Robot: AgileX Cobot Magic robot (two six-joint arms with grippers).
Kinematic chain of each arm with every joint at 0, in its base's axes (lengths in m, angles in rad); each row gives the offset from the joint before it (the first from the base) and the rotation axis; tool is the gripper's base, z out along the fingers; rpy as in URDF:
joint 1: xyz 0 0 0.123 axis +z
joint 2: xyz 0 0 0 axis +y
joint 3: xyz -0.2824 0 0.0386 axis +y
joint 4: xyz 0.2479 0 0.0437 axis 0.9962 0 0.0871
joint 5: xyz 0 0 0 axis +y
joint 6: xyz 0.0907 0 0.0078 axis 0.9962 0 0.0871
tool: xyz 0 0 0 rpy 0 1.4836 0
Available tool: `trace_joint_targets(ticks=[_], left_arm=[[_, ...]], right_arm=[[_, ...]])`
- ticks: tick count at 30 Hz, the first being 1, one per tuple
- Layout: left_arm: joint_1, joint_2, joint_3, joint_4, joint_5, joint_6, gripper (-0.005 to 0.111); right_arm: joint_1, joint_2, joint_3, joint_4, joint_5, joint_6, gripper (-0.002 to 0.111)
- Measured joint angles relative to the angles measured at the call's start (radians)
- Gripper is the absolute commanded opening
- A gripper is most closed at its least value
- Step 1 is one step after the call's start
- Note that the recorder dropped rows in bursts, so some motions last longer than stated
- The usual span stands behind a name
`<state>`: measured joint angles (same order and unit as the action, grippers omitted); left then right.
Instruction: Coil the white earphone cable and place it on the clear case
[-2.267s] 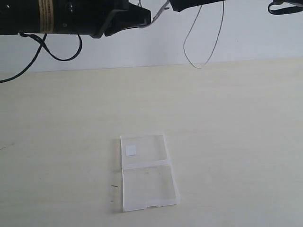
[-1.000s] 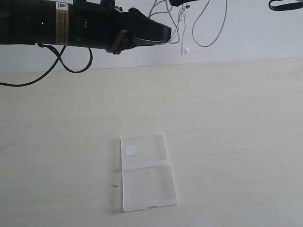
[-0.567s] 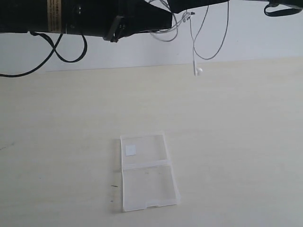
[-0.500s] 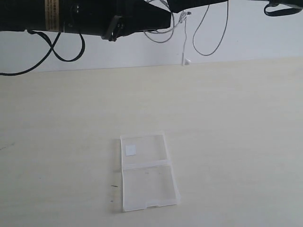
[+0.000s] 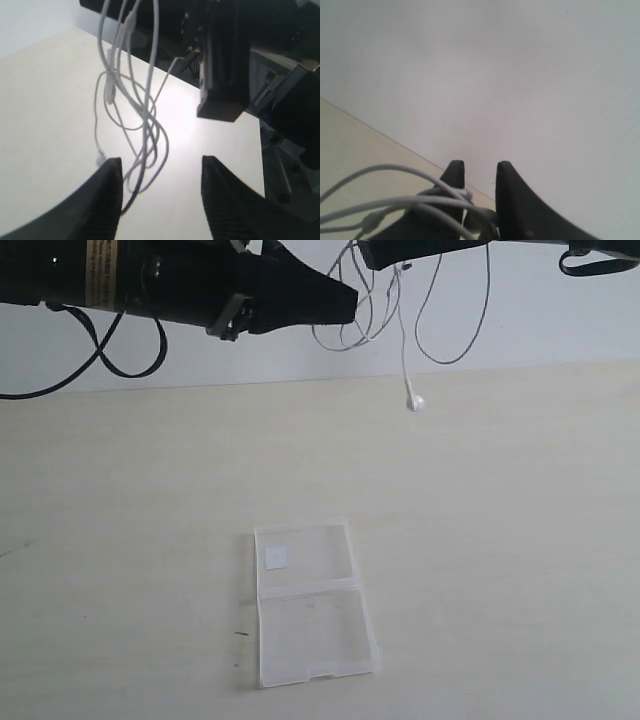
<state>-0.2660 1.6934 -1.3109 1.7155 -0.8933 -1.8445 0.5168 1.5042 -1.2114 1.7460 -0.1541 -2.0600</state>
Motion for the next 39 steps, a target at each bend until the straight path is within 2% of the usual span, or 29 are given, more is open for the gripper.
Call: trace_joint_targets(ticks=[12, 25, 27, 29, 32, 33, 39], left_arm=[[0.004, 0.000, 0.000, 0.033, 0.103, -0.036, 0.049], [0.013, -0.019, 0.000, 0.035, 0.105, -0.039, 0.048], [0.030, -0.023, 0.000, 0.035, 0.096, -0.039, 0.043], [0.058, -0.025, 0.000, 0.035, 0.077, -0.039, 0.032], [0.113, -0.025, 0.016, 0.035, 0.054, -0.042, 0.004], [0.131, -0.025, 0.028, 0.035, 0.052, -0.042, 0.000], [0.283, -0.025, 0.115, 0.035, 0.070, -0.033, 0.000]], right_arm=[[0.000, 0.000, 0.000, 0.000, 0.000, 0.000, 0.000], [-0.002, 0.000, 0.000, 0.000, -0.020, -0.005, 0.000], [-0.002, 0.000, 0.000, 0.000, -0.020, -0.009, 0.000], [-0.002, 0.000, 0.000, 0.000, -0.020, -0.014, 0.000], [-0.002, 0.000, 0.000, 0.000, -0.021, -0.016, 0.000], [-0.002, 0.000, 0.000, 0.000, -0.022, -0.018, 0.000], [0.005, 0.000, 0.000, 0.000, -0.015, -0.014, 0.000]])
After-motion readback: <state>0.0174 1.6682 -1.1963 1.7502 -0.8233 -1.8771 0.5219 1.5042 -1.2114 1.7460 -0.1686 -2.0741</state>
